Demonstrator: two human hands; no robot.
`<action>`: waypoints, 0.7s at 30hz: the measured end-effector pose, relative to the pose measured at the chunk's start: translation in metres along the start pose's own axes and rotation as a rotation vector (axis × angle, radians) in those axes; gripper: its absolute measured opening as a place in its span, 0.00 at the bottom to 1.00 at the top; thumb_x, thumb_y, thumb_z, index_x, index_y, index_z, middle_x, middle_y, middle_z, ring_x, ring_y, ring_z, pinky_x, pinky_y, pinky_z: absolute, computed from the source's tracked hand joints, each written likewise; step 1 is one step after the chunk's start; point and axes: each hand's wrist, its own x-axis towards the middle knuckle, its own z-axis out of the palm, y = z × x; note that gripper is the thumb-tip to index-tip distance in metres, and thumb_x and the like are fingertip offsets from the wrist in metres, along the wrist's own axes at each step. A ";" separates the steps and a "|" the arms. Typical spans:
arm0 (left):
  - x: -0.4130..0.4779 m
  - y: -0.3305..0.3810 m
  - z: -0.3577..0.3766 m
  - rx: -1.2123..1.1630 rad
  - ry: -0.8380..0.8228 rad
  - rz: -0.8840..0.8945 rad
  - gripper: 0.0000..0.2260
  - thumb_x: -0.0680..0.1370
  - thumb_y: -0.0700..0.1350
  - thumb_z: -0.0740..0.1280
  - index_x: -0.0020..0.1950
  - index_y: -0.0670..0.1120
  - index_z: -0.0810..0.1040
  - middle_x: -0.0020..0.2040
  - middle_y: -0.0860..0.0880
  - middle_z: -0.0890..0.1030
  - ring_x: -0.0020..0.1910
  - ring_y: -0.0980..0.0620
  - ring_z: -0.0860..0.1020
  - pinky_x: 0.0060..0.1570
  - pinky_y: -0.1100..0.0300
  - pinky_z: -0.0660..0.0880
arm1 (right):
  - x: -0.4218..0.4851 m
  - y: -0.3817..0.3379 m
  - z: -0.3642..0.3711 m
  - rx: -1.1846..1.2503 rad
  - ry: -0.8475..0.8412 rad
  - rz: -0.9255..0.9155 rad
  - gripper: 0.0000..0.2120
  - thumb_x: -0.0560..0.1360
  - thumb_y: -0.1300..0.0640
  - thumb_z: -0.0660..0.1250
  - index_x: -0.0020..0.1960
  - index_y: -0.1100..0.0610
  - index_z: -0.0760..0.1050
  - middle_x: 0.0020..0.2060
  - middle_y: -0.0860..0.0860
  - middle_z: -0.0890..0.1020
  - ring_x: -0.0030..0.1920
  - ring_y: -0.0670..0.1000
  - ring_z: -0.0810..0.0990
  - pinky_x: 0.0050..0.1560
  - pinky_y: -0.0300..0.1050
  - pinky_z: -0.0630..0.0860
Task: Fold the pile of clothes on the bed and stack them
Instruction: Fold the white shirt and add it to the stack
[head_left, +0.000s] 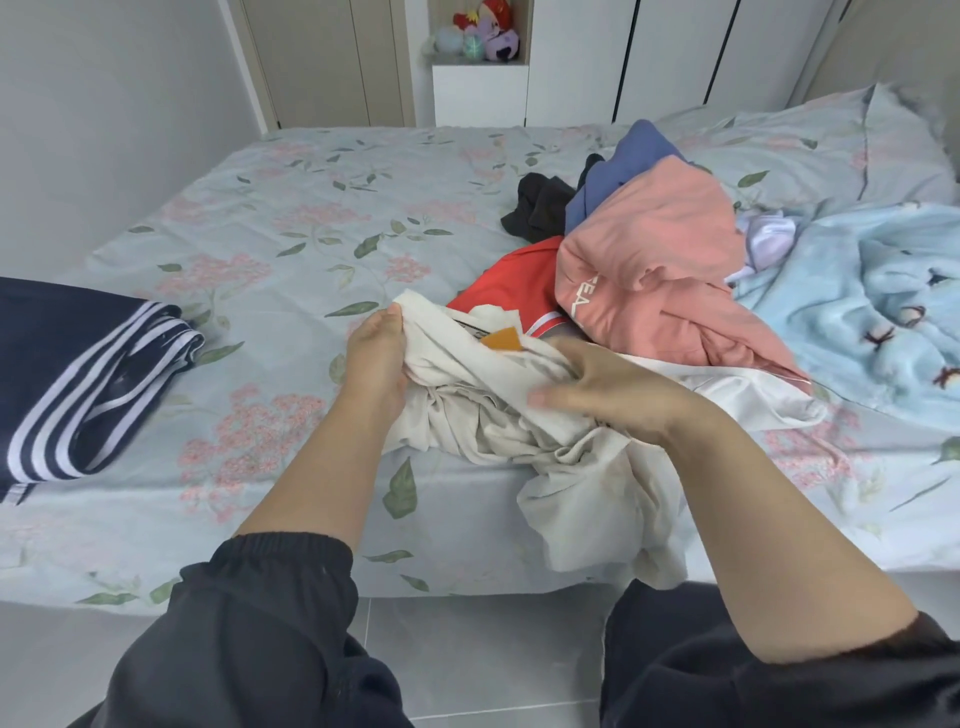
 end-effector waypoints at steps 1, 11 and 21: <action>0.001 -0.001 -0.001 -0.011 0.021 -0.007 0.10 0.82 0.42 0.60 0.43 0.46 0.75 0.43 0.49 0.79 0.51 0.48 0.77 0.62 0.49 0.74 | -0.004 -0.001 0.002 -0.277 -0.065 0.003 0.34 0.68 0.54 0.75 0.70 0.49 0.64 0.59 0.50 0.78 0.54 0.50 0.80 0.57 0.47 0.77; 0.011 0.000 -0.008 -0.281 0.104 -0.119 0.07 0.83 0.43 0.59 0.55 0.42 0.75 0.45 0.48 0.80 0.39 0.55 0.80 0.35 0.61 0.79 | 0.010 0.013 0.012 -1.081 0.667 -0.198 0.24 0.68 0.65 0.67 0.64 0.59 0.70 0.55 0.58 0.71 0.54 0.61 0.71 0.49 0.51 0.69; 0.011 -0.003 -0.007 -0.323 0.087 -0.220 0.14 0.83 0.42 0.59 0.66 0.37 0.72 0.63 0.42 0.77 0.58 0.47 0.78 0.53 0.54 0.76 | 0.017 0.025 -0.017 0.045 0.856 -0.063 0.13 0.76 0.57 0.66 0.37 0.63 0.77 0.32 0.53 0.77 0.35 0.50 0.73 0.39 0.44 0.69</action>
